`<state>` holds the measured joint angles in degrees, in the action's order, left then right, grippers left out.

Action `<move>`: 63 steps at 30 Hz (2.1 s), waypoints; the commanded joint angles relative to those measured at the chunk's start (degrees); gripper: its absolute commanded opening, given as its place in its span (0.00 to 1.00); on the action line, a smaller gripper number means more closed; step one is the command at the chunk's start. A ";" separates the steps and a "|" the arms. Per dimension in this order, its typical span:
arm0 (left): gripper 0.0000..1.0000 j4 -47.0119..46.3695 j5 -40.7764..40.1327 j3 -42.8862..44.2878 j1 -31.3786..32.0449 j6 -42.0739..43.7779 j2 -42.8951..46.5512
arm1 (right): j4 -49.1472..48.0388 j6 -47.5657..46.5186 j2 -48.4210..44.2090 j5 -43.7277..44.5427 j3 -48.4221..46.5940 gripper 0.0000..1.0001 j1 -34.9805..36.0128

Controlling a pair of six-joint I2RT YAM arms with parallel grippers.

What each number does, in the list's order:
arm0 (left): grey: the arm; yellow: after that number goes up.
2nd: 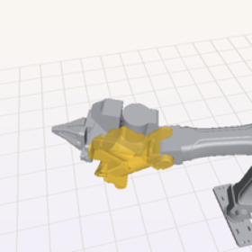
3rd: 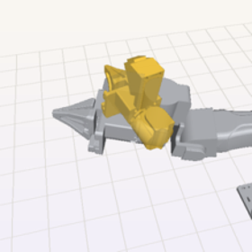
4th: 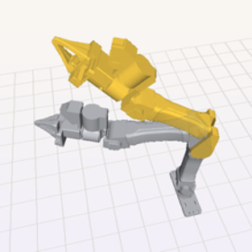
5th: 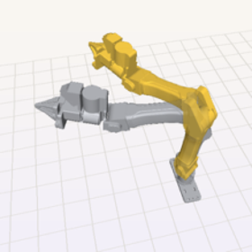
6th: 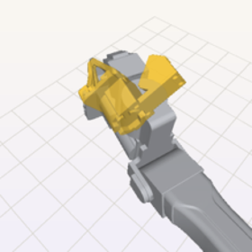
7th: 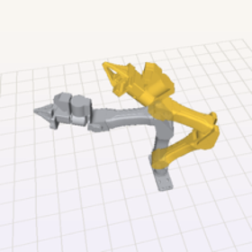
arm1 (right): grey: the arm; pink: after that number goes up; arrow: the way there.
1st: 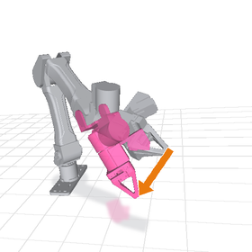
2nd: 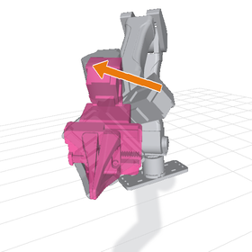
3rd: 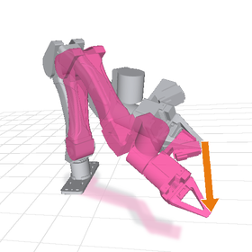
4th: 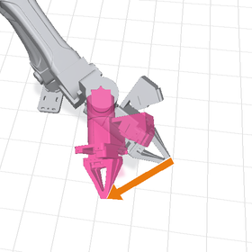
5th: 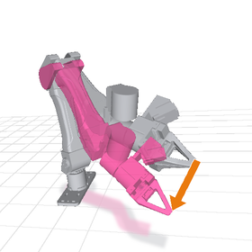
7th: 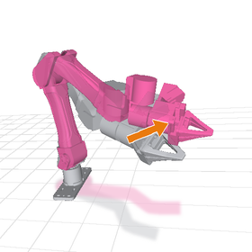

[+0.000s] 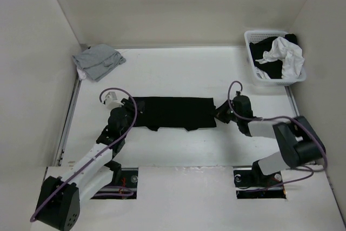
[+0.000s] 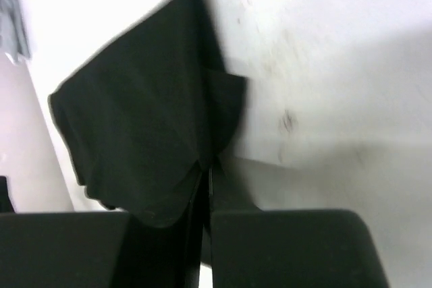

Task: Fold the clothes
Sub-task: Fold the tank top

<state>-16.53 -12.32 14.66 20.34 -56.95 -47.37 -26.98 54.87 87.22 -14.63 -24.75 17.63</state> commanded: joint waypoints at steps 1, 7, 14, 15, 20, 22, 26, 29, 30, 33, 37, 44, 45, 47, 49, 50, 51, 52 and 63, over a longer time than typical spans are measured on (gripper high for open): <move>0.27 -7.19 -0.95 2.40 3.34 1.14 -2.28 | 4.44 -0.63 -14.40 5.39 2.51 0.04 -0.01; 0.28 -10.01 -1.13 2.31 8.17 0.70 -4.92 | 33.09 -8.36 -38.94 16.64 -0.89 0.04 2.45; 0.29 -9.57 -0.34 0.91 9.41 0.43 -1.41 | 44.73 -11.54 -35.39 22.09 -17.85 0.05 12.80; 0.29 -9.39 -0.34 0.47 9.41 0.35 -0.45 | 45.43 -11.72 -32.32 23.58 -20.83 0.06 15.52; 0.31 -5.71 0.71 -1.47 8.62 -0.09 5.26 | 47.02 -11.10 -15.01 28.60 -34.28 0.06 25.11; 0.31 -4.48 1.24 -1.91 8.01 -0.01 7.55 | 47.02 -10.67 -6.93 28.78 -39.64 0.07 27.40; 0.32 -0.79 2.99 -2.18 5.38 0.34 12.03 | 46.49 -9.79 8.45 28.26 -50.71 0.13 30.75; 0.32 1.50 4.58 -1.74 2.92 0.87 14.15 | 45.71 -7.42 18.14 27.73 -58.72 0.28 33.30; 0.32 1.94 5.10 -1.65 2.04 1.05 14.59 | 44.22 -6.37 20.77 26.42 -61.18 0.29 34.52; 0.32 2.21 6.34 -1.30 0.01 1.14 14.16 | 37.47 -3.64 22.90 22.65 -63.05 0.45 36.55; 0.32 1.51 7.22 0.02 -1.22 1.31 11.52 | 31.04 -2.40 17.48 21.92 -56.84 0.51 36.82; 0.33 -2.01 4.85 4.23 6.06 4.99 -0.41 | 21.64 -7.66 -5.53 25.52 -28.29 0.12 33.05; 0.34 -1.66 4.32 5.46 7.29 6.66 -2.96 | 19.88 -8.89 -9.14 26.49 -23.81 0.06 32.26; 0.35 0.18 3.88 7.66 8.88 9.39 -7.01 | 16.89 -10.31 -16.61 27.20 -15.19 0.02 29.19; 0.37 1.85 3.44 8.55 8.88 10.10 -8.78 | 14.51 -11.01 -23.99 27.99 -7.80 0.03 24.80; 0.39 2.38 3.35 8.64 8.45 10.19 -8.96 | 13.81 -11.10 -26.64 28.17 -5.42 0.05 22.69; 0.39 2.73 3.26 8.64 8.10 10.36 -8.88 | 12.93 -11.10 -29.97 28.26 -2.52 0.10 19.54; 0.41 3.43 3.18 8.72 7.40 10.63 -8.44 | 12.14 -10.93 -32.79 28.08 -0.23 0.14 16.02; 0.51 10.56 1.94 8.64 -3.41 12.65 -6.23 | -1.04 -10.49 -30.10 26.14 8.57 0.71 -3.08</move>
<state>-7.60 -9.65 21.52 19.03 -45.71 -53.43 -20.27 44.40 54.94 11.60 -18.44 15.27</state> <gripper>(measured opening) 0.504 0.702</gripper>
